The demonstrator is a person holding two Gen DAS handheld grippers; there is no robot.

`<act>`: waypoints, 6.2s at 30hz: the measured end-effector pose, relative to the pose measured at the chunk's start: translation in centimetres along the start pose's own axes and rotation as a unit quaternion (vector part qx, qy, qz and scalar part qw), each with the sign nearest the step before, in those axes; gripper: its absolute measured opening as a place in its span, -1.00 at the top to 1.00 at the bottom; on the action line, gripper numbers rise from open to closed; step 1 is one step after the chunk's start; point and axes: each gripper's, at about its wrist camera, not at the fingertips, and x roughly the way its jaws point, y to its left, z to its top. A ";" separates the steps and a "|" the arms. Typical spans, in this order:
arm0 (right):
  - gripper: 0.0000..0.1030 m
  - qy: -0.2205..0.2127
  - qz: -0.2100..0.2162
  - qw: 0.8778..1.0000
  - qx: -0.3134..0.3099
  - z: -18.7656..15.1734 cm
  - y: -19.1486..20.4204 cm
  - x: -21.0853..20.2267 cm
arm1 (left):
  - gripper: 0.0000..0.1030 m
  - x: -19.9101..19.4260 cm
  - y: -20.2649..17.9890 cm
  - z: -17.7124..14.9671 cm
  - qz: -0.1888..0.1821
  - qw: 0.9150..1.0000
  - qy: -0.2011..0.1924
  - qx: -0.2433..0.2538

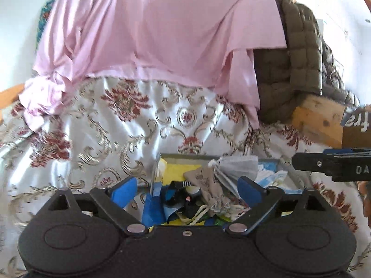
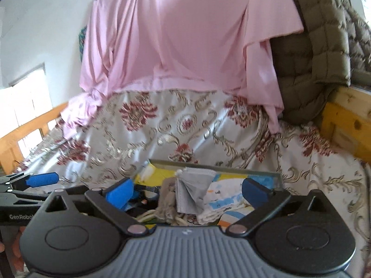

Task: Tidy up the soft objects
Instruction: 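Raise both open tools away from the tray, then pull both open tools back from the tray over the bed, then grasp the white cloth with the right tool while the left tool grasps the orange strip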

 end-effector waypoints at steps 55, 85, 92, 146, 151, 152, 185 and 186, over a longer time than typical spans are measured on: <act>-0.99 -0.001 -0.053 0.997 -0.056 -18.2 7.4 -14.9 | -0.98 -15.0 -1.2 -11.6 0.037 0.992 0.086 0.080; -0.99 0.032 -0.025 0.994 -0.104 -19.5 8.9 -12.7 | -0.98 -13.5 -1.3 -13.9 0.049 0.983 0.129 0.118; -0.99 0.030 -0.020 0.994 -0.102 -19.5 9.0 -12.4 | -0.99 -12.8 -0.6 -13.9 0.055 0.984 0.132 0.107; -0.25 0.035 0.057 0.998 0.000 -11.5 5.7 4.4 | -0.98 3.2 4.8 -8.4 0.051 0.988 0.139 -0.046; 0.11 0.050 0.065 0.997 0.016 -11.9 5.4 4.7 | -0.98 3.7 4.5 -8.4 0.045 0.988 0.136 -0.053; 0.19 0.050 0.066 0.996 0.019 -11.9 5.3 4.8 | -0.98 3.8 4.5 -8.4 0.044 0.988 0.136 -0.056; 0.89 0.054 0.009 0.995 0.087 -11.2 1.2 4.9 | -0.52 8.3 4.6 -9.8 -0.091 0.932 0.206 -0.283; 0.89 0.056 0.009 0.995 0.088 -11.2 1.2 5.0 | -0.48 8.5 4.6 -9.9 -0.094 0.929 0.207 -0.292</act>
